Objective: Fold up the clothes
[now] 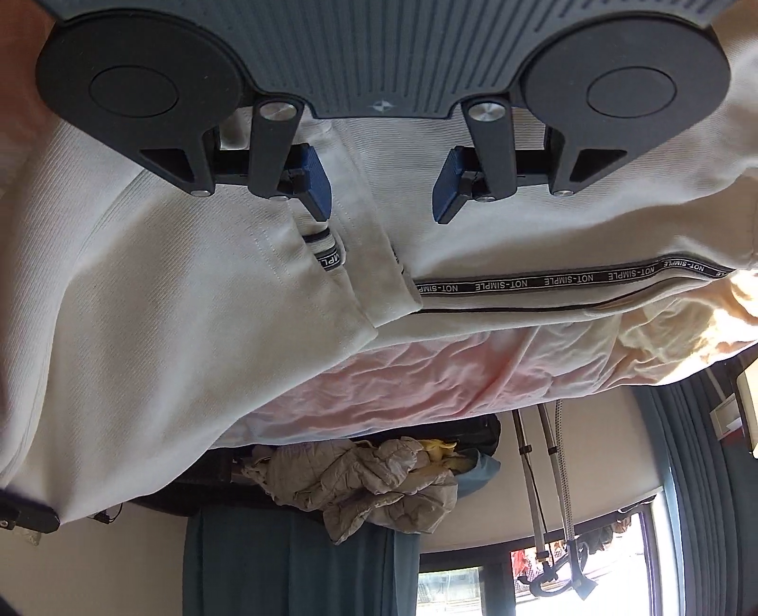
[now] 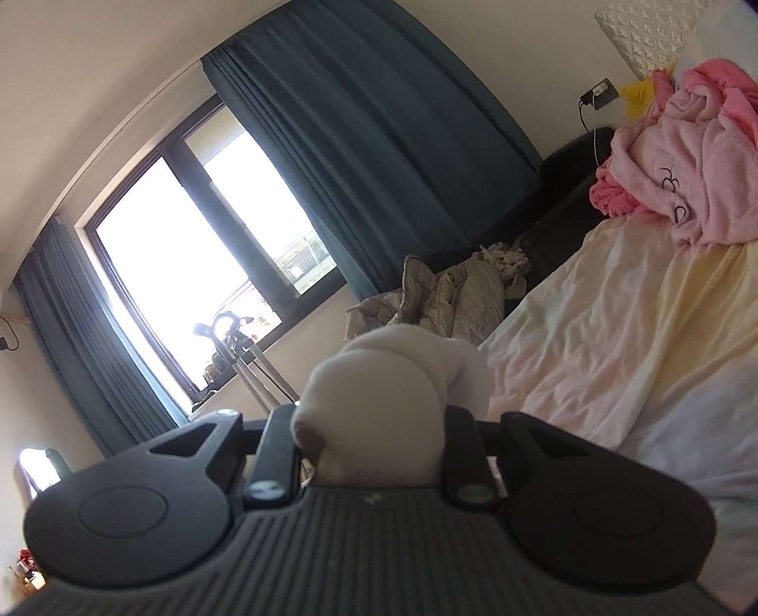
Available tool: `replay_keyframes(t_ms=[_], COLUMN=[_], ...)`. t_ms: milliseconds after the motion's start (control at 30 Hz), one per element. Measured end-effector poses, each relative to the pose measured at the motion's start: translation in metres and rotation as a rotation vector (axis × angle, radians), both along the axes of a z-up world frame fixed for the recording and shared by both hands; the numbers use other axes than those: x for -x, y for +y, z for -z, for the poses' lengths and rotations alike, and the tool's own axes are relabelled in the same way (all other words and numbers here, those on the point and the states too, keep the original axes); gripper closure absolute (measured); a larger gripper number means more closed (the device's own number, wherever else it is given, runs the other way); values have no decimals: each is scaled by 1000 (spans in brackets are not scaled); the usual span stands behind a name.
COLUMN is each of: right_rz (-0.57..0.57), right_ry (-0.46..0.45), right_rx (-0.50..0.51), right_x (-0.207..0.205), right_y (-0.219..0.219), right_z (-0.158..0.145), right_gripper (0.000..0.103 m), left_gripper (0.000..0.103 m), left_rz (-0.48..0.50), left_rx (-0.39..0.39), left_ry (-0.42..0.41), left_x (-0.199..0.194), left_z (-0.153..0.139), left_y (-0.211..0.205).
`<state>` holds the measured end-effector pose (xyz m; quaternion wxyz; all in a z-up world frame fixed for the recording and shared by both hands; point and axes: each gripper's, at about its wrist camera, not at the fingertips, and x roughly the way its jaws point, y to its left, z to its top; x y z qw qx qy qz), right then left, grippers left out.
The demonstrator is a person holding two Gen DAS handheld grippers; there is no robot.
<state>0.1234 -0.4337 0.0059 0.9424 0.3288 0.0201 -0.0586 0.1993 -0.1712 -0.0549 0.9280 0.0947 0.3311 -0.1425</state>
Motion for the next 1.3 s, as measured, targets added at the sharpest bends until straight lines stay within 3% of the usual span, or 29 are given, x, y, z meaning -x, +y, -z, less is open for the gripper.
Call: replay_keyframes(t_ms=[167, 233, 333, 500, 633, 767, 933, 1100, 1200, 1300], right_rz=[-16, -23, -37, -33, -28, -65, -203, -404, -448, -442], right_ry=[1, 3, 4, 22, 36, 41, 45, 168, 247, 243], right_rx=[121, 189, 277, 386, 507, 620, 811, 913, 983, 975], right_x=[-6, -8, -10, -13, -23, -38, -49, -57, -61, -62], right_y=[34, 52, 81, 134, 185, 254, 359, 448, 478, 478], right_z=[-11, -18, -28, -44, -52, -50, -24, 42, 82, 83], right_gripper=[80, 80, 80, 80, 80, 80, 80, 80, 79, 75], left_gripper=[51, 51, 50, 48, 40, 40, 40, 40, 40, 37], left_rz=[-33, -85, -154, -206, -261, -362, -438, -497, -532, -559], left_rx=[-74, -65, 33, 119, 270, 419, 485, 561, 563, 602], left_ry=[-46, -69, -58, -153, -231, -262, -288, -290, -302, -268], left_x=[24, 33, 42, 62, 73, 75, 80, 83, 86, 83], left_z=[-30, -45, -66, -95, -120, -129, -130, -128, -121, -111], left_y=[56, 80, 116, 156, 209, 261, 311, 353, 371, 384])
